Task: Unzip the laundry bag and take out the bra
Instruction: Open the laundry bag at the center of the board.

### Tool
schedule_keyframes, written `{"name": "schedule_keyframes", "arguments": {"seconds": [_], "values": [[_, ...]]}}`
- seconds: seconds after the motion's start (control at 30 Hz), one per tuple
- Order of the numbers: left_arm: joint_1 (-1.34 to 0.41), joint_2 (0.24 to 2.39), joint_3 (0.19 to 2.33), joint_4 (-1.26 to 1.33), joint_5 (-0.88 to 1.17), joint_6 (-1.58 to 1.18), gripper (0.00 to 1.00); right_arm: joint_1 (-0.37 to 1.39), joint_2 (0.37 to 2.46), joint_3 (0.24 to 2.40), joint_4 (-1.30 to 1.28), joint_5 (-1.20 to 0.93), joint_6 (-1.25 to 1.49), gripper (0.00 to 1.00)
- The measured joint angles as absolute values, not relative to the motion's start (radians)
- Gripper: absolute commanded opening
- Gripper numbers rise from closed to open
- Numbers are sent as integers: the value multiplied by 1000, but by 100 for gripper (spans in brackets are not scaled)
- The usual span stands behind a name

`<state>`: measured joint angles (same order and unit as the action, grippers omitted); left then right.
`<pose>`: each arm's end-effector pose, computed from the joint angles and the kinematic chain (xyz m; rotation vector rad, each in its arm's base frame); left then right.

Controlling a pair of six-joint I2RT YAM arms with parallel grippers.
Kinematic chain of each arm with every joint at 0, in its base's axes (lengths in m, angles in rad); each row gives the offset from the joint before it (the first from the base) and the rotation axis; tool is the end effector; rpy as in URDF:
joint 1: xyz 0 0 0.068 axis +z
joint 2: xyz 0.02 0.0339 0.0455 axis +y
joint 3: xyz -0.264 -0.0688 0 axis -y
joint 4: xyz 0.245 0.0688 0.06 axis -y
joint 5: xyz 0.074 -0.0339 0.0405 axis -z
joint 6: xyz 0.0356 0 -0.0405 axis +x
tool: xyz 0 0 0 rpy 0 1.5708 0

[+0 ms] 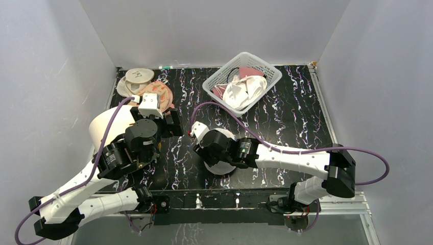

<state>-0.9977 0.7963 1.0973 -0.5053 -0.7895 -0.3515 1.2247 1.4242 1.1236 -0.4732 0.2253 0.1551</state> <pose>0.1018 -0.1111 0.4120 -0.0067 1.7232 -0.2988 0.1130 0.2898 0.2835 -1.1047 2.0852 0.4259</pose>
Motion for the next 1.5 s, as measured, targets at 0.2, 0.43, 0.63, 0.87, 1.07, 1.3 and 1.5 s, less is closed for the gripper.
{"name": "schedule_keyframes", "arguments": {"seconds": [0.2, 0.43, 0.63, 0.87, 1.07, 1.3, 1.5], "values": [[-998, 804, 1097, -505, -789, -351, 99, 1225, 1433, 1124, -469, 223, 155, 24], [-997, 805, 1097, -505, -788, -350, 98, 1225, 1431, 1122, -452, 223, 162, 13], [-998, 808, 1097, -505, -785, -350, 98, 1212, 1359, 1082, -392, 208, 201, 0], [-998, 823, 1097, -505, -773, -352, 98, 1040, 1266, 982, -249, 30, 344, 0], [-998, 834, 1097, -505, -764, -352, 98, 826, 1190, 833, -97, -163, 557, 0], [-998, 844, 1085, -498, -739, -362, 98, 660, 1082, 723, -22, -285, 762, 0], [-997, 908, 1052, -487, -639, -415, 98, 591, 978, 723, -56, -288, 802, 0]]}}
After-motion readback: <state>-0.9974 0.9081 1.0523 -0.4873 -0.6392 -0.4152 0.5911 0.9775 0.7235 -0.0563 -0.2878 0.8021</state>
